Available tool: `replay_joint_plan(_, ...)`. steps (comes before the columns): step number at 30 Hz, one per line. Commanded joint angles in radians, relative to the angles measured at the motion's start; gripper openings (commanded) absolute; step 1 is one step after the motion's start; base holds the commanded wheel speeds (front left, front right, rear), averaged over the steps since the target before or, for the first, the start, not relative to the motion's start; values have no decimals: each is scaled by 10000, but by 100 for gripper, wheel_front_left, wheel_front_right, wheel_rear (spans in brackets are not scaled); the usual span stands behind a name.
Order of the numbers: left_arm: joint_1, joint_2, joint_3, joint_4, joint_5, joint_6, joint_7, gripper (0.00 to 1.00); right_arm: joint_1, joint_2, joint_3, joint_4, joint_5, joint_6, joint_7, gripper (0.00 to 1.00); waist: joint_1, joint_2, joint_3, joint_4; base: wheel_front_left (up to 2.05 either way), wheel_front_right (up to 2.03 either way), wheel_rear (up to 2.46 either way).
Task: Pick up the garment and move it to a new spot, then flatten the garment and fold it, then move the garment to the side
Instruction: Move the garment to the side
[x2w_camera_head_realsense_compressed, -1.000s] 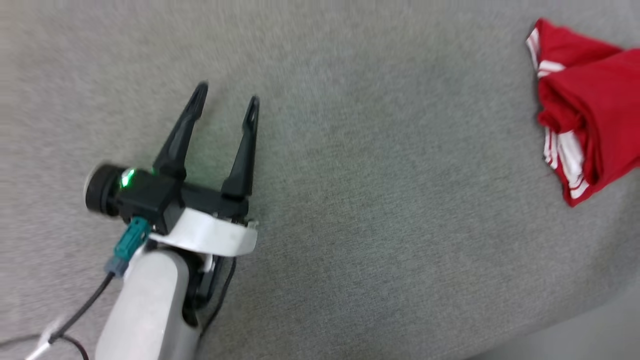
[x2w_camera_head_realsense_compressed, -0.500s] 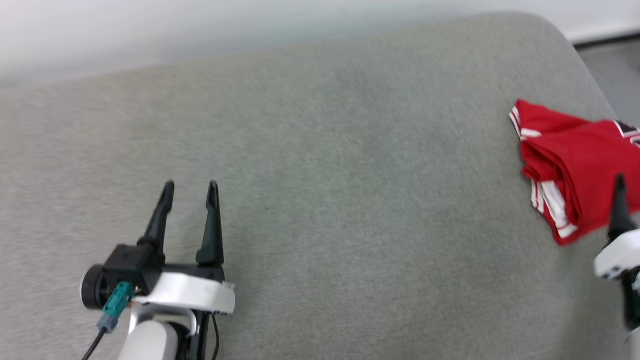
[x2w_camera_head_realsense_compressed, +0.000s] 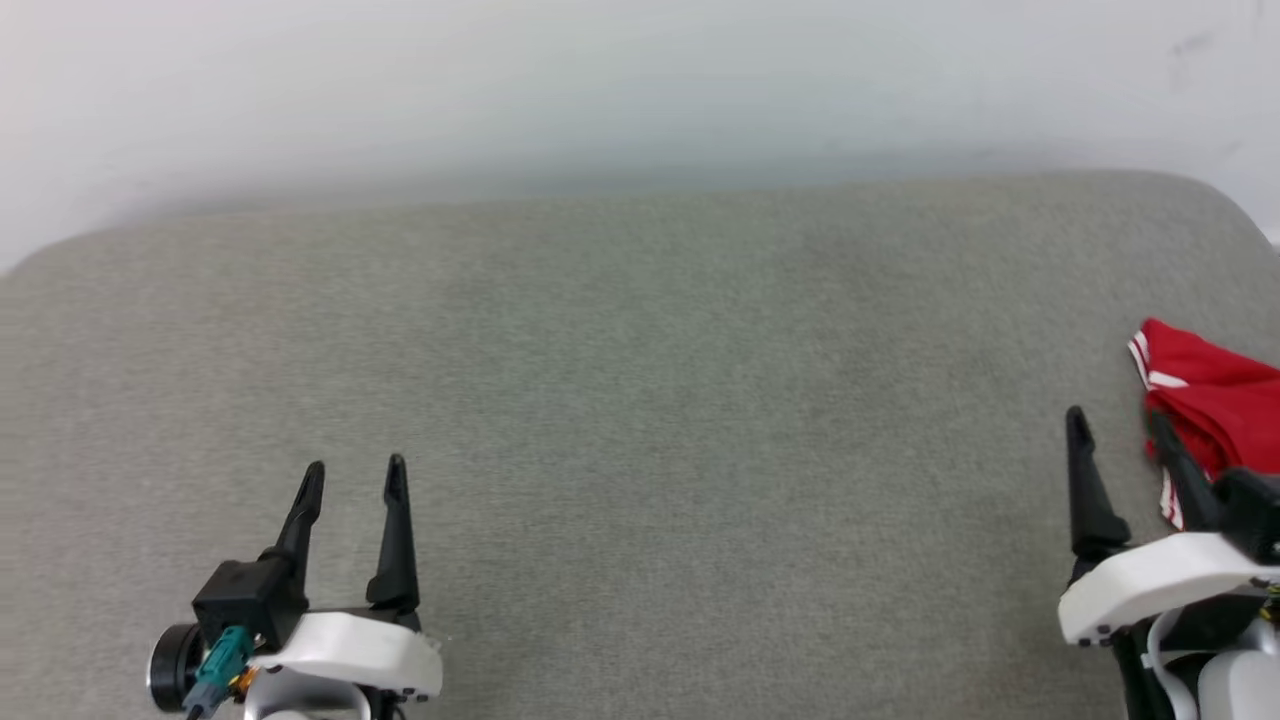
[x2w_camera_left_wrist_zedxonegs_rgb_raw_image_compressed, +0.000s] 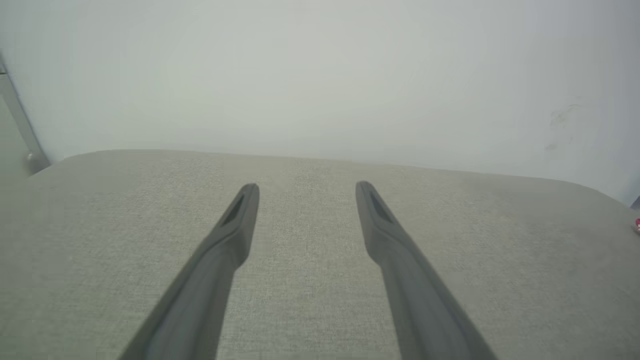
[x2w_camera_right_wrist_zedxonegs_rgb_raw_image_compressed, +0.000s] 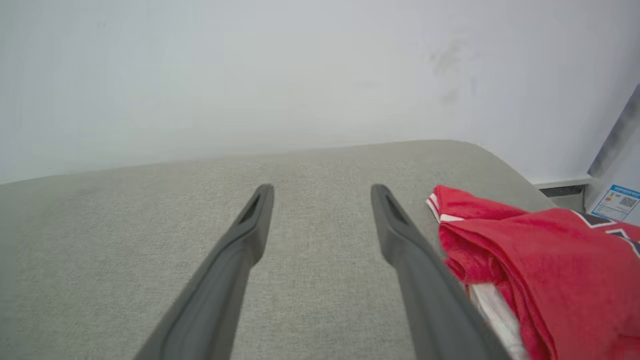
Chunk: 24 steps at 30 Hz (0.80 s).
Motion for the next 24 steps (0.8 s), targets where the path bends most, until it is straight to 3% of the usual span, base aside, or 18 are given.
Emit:
replay_joint_plan(1, 176, 79, 96, 90, -50, -11, -52, 100, 319, 75, 151, -269, -5, -8, 29, 100, 2, -1, -412, 383, 0, 0, 0)
replay_joint_plan(14, 670, 140, 161, 563, 25, -374, -71, 100, 1861, 125, 697, -2400, -122, -8, 544, 100, 2, -1, -963, 469, 0, 0, 0)
replay_joint_plan(24, 590, 103, 124, 815, 189, -528, -73, 100, 2360, 126, 1067, -3016, 6, -8, 747, 100, 2, -1, -1089, 353, 0, 0, 0)
